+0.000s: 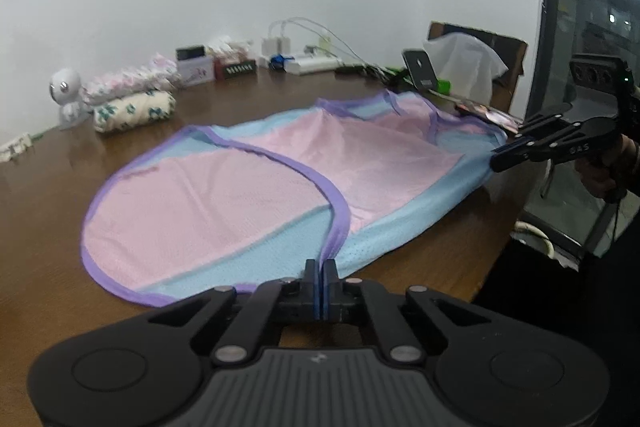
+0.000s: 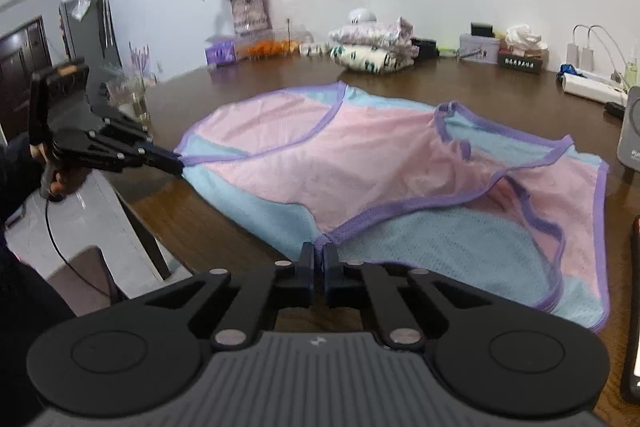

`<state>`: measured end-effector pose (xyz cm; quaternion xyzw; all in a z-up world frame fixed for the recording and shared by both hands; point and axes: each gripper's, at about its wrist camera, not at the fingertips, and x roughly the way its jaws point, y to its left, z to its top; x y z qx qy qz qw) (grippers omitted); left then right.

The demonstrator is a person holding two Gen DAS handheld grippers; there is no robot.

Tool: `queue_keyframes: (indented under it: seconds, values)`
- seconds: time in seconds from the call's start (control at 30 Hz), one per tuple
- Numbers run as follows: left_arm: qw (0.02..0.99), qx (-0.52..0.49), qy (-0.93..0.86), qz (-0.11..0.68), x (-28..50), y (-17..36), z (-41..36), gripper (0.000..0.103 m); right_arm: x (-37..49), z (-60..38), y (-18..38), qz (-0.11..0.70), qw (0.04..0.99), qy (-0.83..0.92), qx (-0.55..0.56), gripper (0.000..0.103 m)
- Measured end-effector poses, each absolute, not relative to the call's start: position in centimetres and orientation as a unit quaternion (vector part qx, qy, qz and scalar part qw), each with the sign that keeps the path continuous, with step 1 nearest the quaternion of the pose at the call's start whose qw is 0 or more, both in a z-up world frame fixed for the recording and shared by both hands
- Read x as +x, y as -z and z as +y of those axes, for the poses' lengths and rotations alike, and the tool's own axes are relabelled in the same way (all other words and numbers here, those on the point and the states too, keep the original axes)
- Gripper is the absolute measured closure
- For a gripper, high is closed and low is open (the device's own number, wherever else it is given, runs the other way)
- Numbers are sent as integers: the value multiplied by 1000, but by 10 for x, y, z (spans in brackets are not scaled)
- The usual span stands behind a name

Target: Fold clothes

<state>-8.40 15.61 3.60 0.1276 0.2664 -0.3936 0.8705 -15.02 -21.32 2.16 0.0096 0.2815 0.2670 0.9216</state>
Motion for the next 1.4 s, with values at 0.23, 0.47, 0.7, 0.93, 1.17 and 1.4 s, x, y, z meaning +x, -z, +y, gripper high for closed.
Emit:
queue_keyframes:
  seconds: [0.23, 0.47, 0.7, 0.93, 1.17, 1.4]
  values:
    - [867, 188, 405, 221, -31, -66, 138, 103, -104, -219, -43, 261, 937, -234, -6, 99]
    - [864, 191, 374, 277, 43, -55, 120, 96, -28, -222, -44, 285, 943, -167, -37, 88]
    - [880, 149, 353, 280, 6, -67, 163, 74, -92, -293, -67, 285, 932, -221, -44, 50]
    - [868, 163, 348, 314, 2, -40, 156, 71, -109, -307, -31, 354, 912, -200, -55, 101]
    - [878, 173, 316, 315, 13, -36, 158, 68, -84, -327, -54, 335, 929, -124, -94, 95]
    - [897, 113, 291, 313, 5, -52, 184, 69, -94, -285, -61, 265, 948, -67, -166, 65]
